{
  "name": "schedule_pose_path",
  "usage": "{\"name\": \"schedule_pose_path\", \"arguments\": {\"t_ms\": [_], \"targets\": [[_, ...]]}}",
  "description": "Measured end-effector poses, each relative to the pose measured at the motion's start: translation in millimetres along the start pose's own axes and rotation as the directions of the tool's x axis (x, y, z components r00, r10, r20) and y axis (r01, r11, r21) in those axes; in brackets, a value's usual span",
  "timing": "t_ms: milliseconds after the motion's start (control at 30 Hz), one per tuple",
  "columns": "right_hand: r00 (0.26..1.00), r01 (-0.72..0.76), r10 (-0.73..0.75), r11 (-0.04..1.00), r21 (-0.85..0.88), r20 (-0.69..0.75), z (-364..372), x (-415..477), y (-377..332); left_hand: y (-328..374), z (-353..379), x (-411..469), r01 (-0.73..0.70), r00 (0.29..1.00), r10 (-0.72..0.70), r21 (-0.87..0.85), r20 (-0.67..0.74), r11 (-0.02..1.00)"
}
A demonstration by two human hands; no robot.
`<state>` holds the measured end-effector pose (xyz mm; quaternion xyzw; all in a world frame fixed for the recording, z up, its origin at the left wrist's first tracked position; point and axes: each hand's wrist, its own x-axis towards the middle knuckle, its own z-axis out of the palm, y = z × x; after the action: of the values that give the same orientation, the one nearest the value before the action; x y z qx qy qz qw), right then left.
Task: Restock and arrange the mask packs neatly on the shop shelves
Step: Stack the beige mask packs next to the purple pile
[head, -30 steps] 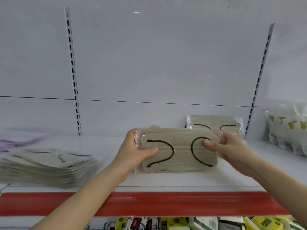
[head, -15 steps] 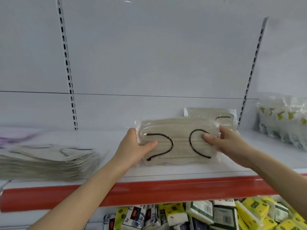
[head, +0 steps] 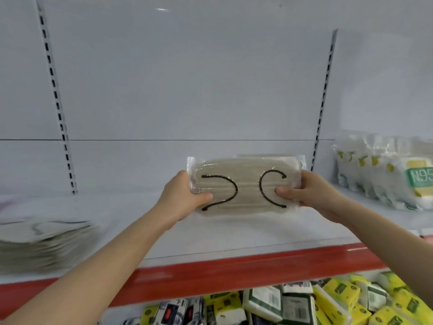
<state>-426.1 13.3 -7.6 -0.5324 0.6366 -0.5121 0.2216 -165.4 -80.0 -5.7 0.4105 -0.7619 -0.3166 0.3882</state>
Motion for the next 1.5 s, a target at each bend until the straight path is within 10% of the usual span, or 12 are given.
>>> {"name": "schedule_pose_path", "arguments": {"t_ms": [500, 1500], "targets": [[0.998, -0.040, 0.043, 0.998, -0.058, 0.050, -99.6, 95.9, 62.4, 32.0, 137.0, 90.6, 0.153, 0.988, -0.153, 0.039, -0.006, 0.988], [0.989, -0.126, 0.144, 0.931, -0.344, 0.027, -89.2, 104.7, 90.3, 29.8, 133.5, 84.4, 0.151, 0.980, -0.179, 0.269, 0.085, 0.951]]}}
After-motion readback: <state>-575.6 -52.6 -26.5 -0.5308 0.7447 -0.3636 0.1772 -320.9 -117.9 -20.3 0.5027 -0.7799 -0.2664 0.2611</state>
